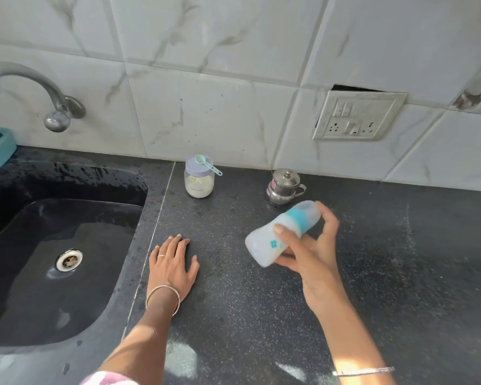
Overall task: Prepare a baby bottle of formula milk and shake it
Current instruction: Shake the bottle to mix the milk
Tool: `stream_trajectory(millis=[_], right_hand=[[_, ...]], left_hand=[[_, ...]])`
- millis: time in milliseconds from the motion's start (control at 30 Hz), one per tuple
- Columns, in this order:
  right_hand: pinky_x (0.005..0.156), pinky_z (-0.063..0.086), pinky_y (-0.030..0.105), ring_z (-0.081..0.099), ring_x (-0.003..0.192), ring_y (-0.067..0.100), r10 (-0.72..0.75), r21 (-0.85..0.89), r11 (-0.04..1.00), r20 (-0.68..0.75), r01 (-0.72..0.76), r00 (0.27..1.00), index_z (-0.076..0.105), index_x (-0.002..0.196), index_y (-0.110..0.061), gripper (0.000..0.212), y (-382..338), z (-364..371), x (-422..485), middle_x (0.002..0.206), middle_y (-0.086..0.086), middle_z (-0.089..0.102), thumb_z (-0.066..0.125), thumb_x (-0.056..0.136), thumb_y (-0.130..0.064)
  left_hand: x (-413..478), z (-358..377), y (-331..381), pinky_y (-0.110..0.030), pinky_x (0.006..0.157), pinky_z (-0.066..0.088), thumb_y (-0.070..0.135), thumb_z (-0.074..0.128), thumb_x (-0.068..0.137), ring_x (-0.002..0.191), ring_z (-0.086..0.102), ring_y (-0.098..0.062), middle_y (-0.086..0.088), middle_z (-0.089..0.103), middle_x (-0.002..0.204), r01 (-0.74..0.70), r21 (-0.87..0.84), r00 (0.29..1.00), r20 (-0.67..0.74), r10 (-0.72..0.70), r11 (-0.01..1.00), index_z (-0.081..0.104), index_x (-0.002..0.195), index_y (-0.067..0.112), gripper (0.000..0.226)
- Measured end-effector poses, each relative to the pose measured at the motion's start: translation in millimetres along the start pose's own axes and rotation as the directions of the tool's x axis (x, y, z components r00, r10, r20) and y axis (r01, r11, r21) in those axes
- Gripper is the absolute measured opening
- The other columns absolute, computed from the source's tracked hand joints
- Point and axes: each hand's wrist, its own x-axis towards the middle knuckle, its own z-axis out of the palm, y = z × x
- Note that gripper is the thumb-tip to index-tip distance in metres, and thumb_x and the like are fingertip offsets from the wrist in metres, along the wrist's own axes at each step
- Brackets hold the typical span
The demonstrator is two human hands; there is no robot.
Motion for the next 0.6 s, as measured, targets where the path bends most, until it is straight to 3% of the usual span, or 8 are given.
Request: stream_trajectory(millis=[67,233,367,500,600], right_hand=[[0.064,0.065,0.041,0.080,0.088,0.029,0.053,-0.042,0.998,0.098,-0.049,0.994,0.051,0.127,-0.053,0.077,1.3,-0.1,1.0,0.109,0.015,0.078,0.092,0.071,-0.021],[0.068,0.065,0.041,0.080,0.095,0.029,-0.016,0.079,0.997,-0.053,0.020,0.998,0.042,0.133,-0.053,0.078,5.9,2.2,11.7,0.112,0.012,0.079,0.088,0.081,-0.017],[0.066,0.065,0.041,0.080,0.090,0.029,0.016,0.044,0.999,0.054,-0.019,0.998,0.047,0.132,-0.052,0.086,4.6,5.5,10.3,0.108,0.009,0.080,0.098,0.068,-0.023],[0.067,0.065,0.039,0.079,0.096,0.031,-0.030,0.154,0.987,-0.090,0.044,0.995,0.042,0.134,-0.051,0.079,8.7,10.5,12.9,0.108,0.006,0.080,0.088,0.080,-0.018],[0.066,0.065,0.041,0.080,0.089,0.029,0.021,0.043,0.999,0.057,-0.023,0.998,0.047,0.133,-0.052,0.082,11.0,12.0,11.3,0.107,0.011,0.080,0.094,0.076,-0.017]], left_hand=[[-0.2,0.7,-1.1,-0.047,0.120,0.024,0.054,0.029,0.090,0.144,0.042,-0.026,-0.004,0.053,0.148,0.000,-0.001,1.000,-0.006,0.000,1.000,0.059,0.135,0.018,0.065],[0.7,2.2,-2.5,-0.047,0.119,0.026,0.056,0.027,0.090,0.142,0.044,-0.026,-0.004,0.055,0.147,0.002,-0.002,1.000,-0.002,-0.002,1.000,0.059,0.134,0.019,0.066],[0.8,2.7,-3.5,-0.046,0.119,0.024,0.057,0.026,0.090,0.143,0.043,-0.026,-0.004,0.054,0.147,0.001,-0.004,1.000,0.001,-0.001,1.000,0.058,0.135,0.020,0.066],[0.6,2.2,-3.4,-0.045,0.120,0.022,0.057,0.025,0.090,0.143,0.042,-0.024,-0.003,0.054,0.147,0.000,-0.012,1.000,-0.004,0.000,1.000,0.058,0.135,0.020,0.067],[1.2,1.7,-2.9,-0.045,0.120,0.021,0.057,0.025,0.090,0.143,0.042,-0.024,-0.002,0.054,0.147,-0.001,-0.027,1.000,-0.011,0.001,1.000,0.058,0.135,0.020,0.067]])
